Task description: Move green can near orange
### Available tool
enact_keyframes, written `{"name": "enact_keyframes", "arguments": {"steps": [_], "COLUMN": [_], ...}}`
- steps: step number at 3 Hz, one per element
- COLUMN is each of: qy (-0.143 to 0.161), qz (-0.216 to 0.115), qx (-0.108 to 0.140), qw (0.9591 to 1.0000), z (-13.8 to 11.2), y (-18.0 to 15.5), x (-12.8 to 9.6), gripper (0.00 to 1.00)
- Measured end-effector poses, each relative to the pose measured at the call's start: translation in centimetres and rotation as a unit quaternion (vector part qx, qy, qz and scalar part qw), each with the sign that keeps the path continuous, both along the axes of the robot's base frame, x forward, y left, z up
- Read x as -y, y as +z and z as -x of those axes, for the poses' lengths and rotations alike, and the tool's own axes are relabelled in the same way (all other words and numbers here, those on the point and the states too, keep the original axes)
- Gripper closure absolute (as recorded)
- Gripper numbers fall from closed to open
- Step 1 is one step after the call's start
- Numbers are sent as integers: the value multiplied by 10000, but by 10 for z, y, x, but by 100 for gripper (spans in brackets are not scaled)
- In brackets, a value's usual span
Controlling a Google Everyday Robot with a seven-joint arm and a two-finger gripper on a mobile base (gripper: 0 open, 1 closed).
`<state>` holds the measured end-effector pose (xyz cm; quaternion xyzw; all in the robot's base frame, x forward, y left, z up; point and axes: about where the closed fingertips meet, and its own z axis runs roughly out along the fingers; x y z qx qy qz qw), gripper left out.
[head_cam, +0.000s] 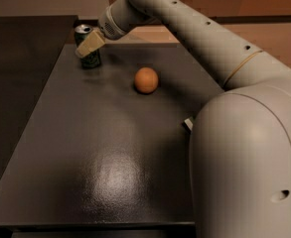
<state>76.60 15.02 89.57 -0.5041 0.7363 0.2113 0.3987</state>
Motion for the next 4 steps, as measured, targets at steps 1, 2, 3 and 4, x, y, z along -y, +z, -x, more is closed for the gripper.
{"name": "enact_keyframes", "arguments": {"steps": [1, 2, 3, 4], "qy": [-33, -41, -129, -343], "qz": [-61, -179, -319, -270], "qx": [-94, -97, 32, 101], "qw": [9999, 9998, 9994, 9990], "z": [-1, 4, 11, 16], "y": [4, 15, 32, 36], "x": [-3, 1, 24, 67], "gripper": [42, 65, 88, 100]}}
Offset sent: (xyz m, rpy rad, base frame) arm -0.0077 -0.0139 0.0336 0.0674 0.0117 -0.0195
